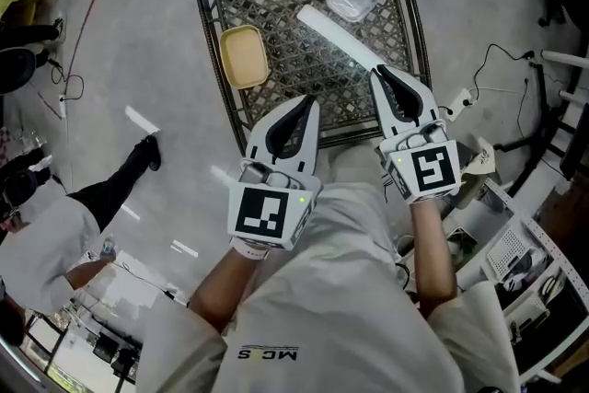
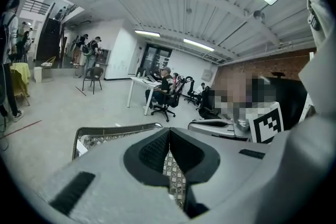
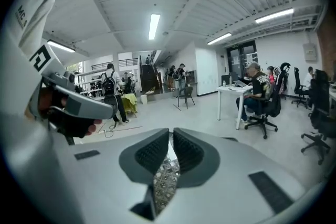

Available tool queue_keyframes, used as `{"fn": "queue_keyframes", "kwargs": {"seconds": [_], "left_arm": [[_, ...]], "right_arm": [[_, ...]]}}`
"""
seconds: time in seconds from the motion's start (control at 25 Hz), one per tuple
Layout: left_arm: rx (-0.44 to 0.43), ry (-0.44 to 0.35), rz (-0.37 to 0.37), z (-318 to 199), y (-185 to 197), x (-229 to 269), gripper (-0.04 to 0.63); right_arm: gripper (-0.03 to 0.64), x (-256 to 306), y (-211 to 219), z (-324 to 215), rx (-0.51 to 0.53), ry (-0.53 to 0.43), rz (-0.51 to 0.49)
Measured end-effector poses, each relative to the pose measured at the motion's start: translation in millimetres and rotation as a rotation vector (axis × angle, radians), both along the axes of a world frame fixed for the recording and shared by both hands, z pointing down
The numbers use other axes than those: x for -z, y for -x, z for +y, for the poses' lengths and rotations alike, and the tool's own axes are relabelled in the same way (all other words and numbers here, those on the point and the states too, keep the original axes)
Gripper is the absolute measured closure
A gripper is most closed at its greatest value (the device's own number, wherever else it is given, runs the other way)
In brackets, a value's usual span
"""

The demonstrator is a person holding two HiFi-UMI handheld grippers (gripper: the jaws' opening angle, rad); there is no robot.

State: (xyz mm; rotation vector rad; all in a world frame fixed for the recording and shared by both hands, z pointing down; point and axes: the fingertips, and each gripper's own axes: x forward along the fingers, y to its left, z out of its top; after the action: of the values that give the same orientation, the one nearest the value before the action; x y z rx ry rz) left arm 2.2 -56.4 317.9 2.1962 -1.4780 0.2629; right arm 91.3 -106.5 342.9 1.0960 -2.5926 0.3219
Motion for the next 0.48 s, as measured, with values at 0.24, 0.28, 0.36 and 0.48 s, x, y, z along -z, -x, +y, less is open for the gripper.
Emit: {"fn": "queue_keyframes", "kwargs": {"seconds": [0.24,0.28,0.36,0.48], "left_arm": [[0.029,0.047,0.018,-18,-1,-14,0.569],[0.032,0.055,0.017,-20,0,-17,0.569],[0.034,0.066,0.006,-23,1,-25,0.569],[0.047,0.082,-0.003,-29,4,-38,0.569]], "right_arm": [[0.545,-44,8,-31,0.029,0.018,0.037],[0.545,-52,9,-35,0.032,0.023,0.042],[0.541,-67,11,-45,0.036,0.028,0.050],[0.529,-87,17,-60,0.053,0.030,0.062]]}}
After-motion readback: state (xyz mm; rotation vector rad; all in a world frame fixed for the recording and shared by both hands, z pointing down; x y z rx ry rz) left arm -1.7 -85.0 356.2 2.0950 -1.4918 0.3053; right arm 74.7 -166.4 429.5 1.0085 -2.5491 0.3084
